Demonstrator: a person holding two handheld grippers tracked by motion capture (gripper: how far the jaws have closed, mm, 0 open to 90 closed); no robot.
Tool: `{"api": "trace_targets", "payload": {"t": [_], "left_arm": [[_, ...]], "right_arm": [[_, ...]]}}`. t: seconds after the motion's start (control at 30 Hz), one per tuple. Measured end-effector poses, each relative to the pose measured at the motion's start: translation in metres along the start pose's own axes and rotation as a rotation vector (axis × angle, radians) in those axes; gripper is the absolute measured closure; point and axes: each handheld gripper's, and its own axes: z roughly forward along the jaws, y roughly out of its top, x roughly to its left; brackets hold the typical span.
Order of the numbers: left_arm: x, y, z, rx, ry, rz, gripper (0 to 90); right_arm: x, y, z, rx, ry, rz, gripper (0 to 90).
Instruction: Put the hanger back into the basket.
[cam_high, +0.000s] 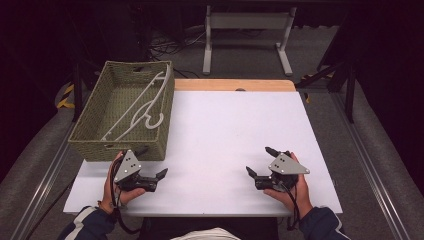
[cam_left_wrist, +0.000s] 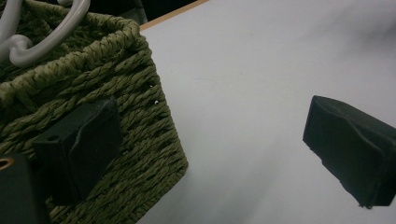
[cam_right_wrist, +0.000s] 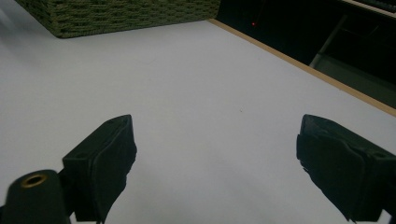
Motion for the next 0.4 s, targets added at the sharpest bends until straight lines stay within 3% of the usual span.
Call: {"api": "trace_targets", "payload": {"t": [0.4], "left_arm": [[0.0008, 0.0005, 0.0029, 0.015, 0.001, 0.005, 5.2]], "right_arm": [[-0.0036, -0.0036, -0.0007, 0.005, 0.002, 0.013, 12.2]]}}
